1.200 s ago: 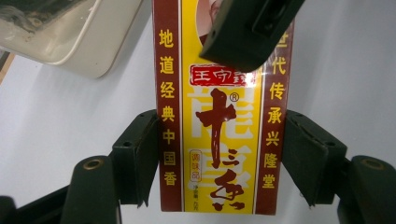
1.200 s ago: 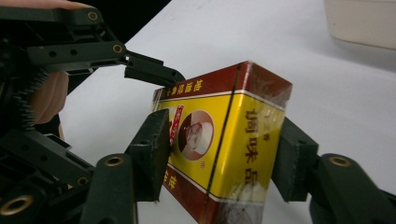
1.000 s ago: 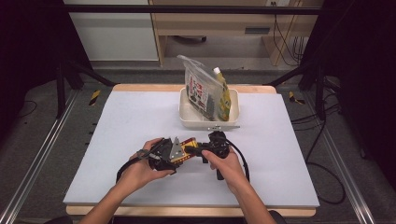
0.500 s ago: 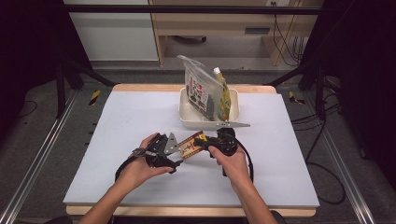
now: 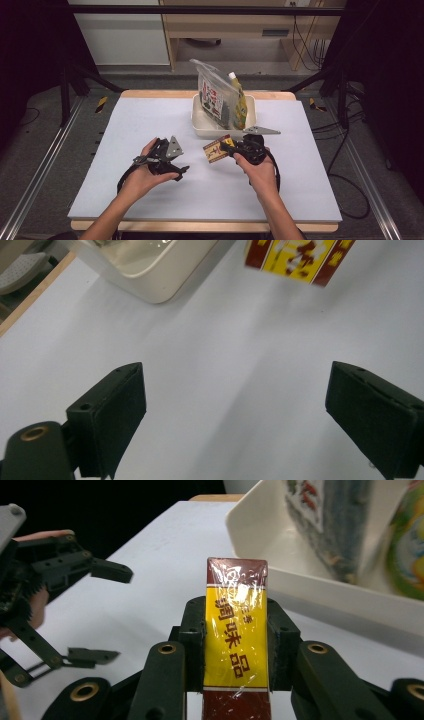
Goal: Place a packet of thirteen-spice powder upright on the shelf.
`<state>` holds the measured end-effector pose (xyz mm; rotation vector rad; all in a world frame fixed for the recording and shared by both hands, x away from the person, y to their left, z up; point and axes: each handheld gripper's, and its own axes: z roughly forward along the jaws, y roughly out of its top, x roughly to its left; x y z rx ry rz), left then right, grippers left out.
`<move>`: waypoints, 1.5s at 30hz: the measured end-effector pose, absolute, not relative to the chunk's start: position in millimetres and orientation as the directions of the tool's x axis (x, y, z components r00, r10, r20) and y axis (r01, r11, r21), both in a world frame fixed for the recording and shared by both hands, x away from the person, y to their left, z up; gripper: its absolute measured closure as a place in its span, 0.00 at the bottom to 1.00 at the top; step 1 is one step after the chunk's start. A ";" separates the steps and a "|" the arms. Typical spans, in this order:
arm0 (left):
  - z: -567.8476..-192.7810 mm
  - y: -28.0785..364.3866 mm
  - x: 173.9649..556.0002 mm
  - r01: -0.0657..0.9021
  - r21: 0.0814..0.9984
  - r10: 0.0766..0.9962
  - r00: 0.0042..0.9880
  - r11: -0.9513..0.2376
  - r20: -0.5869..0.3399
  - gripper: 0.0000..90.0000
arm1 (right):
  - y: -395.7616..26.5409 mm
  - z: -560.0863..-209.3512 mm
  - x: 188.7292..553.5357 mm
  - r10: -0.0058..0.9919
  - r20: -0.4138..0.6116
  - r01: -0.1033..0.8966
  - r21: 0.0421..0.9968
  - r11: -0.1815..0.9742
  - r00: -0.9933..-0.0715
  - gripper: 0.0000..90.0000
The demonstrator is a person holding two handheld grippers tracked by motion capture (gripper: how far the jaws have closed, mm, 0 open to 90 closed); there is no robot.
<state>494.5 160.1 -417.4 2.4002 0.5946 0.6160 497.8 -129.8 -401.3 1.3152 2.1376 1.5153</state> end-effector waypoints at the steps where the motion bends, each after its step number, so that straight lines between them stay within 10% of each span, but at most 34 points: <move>1: -417.2 162.6 494.8 0.271 0.633 0.544 0.790 -0.725 0.284 0.10 | -131.8 -399.3 497.0 0.762 0.299 0.538 0.839 0.076 -0.574 0.76; 24: -424.7 243.5 481.0 0.397 0.717 0.748 0.611 -0.572 0.259 0.08 | -218.8 -311.6 512.0 0.930 0.035 0.565 0.802 0.192 -0.365 0.76; 45: -435.7 256.8 479.8 0.437 0.727 0.792 0.562 -0.530 0.240 0.07 | -186.0 -291.5 594.6 0.974 0.031 0.618 0.777 0.118 -0.226 0.76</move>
